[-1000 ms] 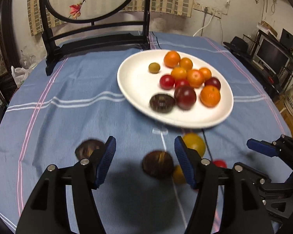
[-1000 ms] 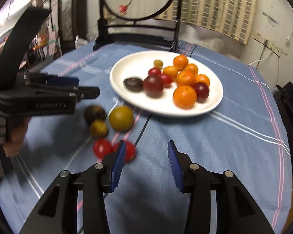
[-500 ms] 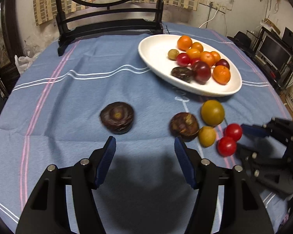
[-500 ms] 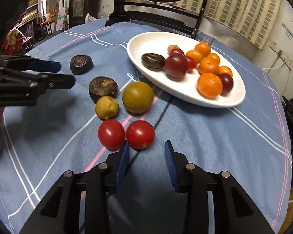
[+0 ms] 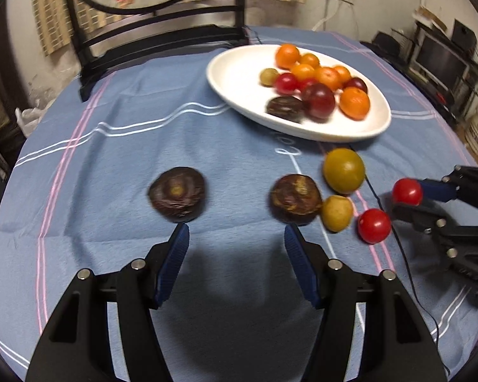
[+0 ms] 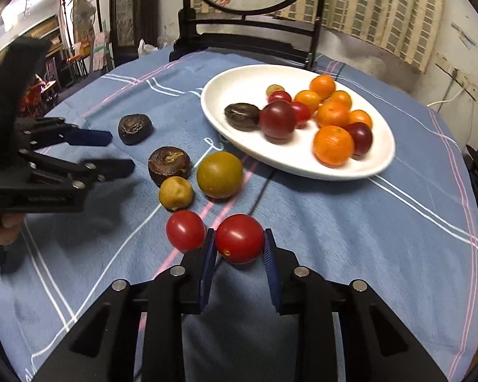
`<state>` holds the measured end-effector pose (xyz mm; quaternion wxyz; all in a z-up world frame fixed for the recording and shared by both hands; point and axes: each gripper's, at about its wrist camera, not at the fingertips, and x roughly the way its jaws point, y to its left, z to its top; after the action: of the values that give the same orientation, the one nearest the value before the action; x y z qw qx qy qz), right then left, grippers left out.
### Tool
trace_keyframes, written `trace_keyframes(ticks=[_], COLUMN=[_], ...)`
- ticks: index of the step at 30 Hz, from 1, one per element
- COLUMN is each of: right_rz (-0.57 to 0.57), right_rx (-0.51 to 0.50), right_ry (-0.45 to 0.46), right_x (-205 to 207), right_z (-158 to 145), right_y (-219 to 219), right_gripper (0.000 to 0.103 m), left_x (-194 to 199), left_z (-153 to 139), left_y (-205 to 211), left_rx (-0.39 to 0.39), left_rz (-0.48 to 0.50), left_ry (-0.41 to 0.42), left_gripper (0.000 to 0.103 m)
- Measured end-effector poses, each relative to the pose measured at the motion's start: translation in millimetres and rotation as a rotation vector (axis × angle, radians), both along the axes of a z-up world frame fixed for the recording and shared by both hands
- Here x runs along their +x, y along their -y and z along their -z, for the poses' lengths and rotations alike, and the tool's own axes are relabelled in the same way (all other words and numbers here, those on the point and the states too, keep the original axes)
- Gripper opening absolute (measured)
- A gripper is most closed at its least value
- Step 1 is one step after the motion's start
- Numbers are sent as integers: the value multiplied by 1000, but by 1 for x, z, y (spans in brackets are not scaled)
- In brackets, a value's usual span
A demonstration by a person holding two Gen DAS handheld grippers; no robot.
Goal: Organize fruits
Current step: 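Grasp a red tomato with the right gripper while the left grasps a dark brown fruit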
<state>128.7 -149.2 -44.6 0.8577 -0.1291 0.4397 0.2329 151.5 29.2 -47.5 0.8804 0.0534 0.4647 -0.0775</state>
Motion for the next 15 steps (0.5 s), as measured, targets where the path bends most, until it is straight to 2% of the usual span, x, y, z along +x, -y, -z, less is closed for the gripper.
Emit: trace_keyframes(ticks=[3, 10, 13, 14, 15], right_rz=[18, 48, 47, 46, 45], right_rx=[16, 48, 54, 56, 56], right_ry=[2, 3, 8, 10, 11], right_x=[-5, -11, -12, -12, -12], right_z=[-2, -6, -8, -8, -8], right_y=[12, 27, 27, 26, 25], right_gripper=[30, 29, 29, 29, 30], left_x=[6, 21, 25, 26, 28], left_z=[7, 15, 12, 11, 9], left_y=[12, 34, 42, 43, 45], left_rx=[35, 68, 58, 53, 39], left_rz=[31, 87, 113, 119, 129], left_ry=[-3, -3, 24, 34, 44], left_gripper=[58, 58, 56, 53, 40])
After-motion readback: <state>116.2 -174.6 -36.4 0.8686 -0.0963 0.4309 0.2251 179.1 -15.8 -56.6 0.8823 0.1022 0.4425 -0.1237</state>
